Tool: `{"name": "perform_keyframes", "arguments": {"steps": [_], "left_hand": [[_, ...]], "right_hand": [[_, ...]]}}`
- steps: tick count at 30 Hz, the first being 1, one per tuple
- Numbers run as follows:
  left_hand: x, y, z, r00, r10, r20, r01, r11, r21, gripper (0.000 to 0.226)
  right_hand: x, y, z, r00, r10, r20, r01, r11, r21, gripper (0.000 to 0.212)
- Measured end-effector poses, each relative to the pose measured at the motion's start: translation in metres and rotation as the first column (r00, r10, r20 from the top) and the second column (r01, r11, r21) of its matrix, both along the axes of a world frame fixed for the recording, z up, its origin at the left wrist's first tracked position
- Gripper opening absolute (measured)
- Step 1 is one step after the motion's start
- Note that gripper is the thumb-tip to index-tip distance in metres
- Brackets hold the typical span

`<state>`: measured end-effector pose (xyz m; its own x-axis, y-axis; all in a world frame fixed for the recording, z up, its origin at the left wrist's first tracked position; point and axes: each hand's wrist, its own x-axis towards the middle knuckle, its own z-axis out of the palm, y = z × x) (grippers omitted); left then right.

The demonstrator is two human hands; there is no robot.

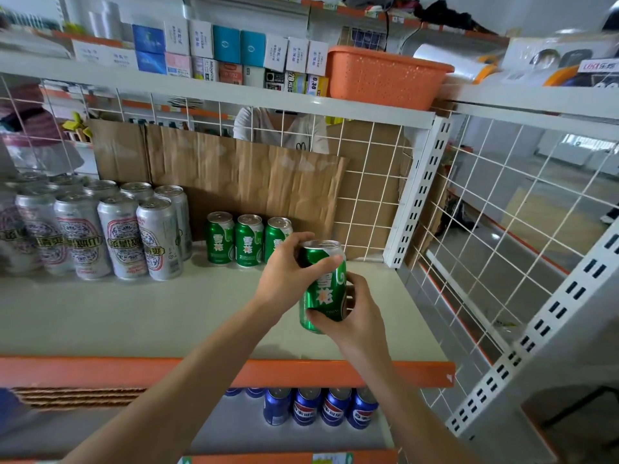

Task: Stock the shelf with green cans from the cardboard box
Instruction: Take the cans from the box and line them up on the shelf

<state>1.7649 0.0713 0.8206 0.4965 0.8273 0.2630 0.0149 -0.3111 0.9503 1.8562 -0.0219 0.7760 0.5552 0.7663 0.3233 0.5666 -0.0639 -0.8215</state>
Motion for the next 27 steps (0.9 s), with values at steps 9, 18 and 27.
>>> {"name": "perform_keyframes", "arguments": {"steps": [9,18,27], "left_hand": [[-0.010,0.021,-0.015,0.999,-0.023,-0.039,0.022,1.000,-0.007,0.039],[-0.039,0.067,-0.103,0.702,0.135,-0.700,0.006,0.981,0.195,0.059],[-0.047,0.078,-0.136,0.498,0.165,-0.851,0.209,0.930,0.302,0.070]], "right_hand": [[0.014,0.003,0.000,0.950,0.163,-0.268,-0.135,0.984,0.120,0.069],[0.049,0.017,-0.012,0.965,0.170,-0.198,-0.172,0.985,0.006,0.078],[0.068,0.053,-0.056,0.991,0.085,-0.104,-0.102,0.979,-0.178,0.072]]}}
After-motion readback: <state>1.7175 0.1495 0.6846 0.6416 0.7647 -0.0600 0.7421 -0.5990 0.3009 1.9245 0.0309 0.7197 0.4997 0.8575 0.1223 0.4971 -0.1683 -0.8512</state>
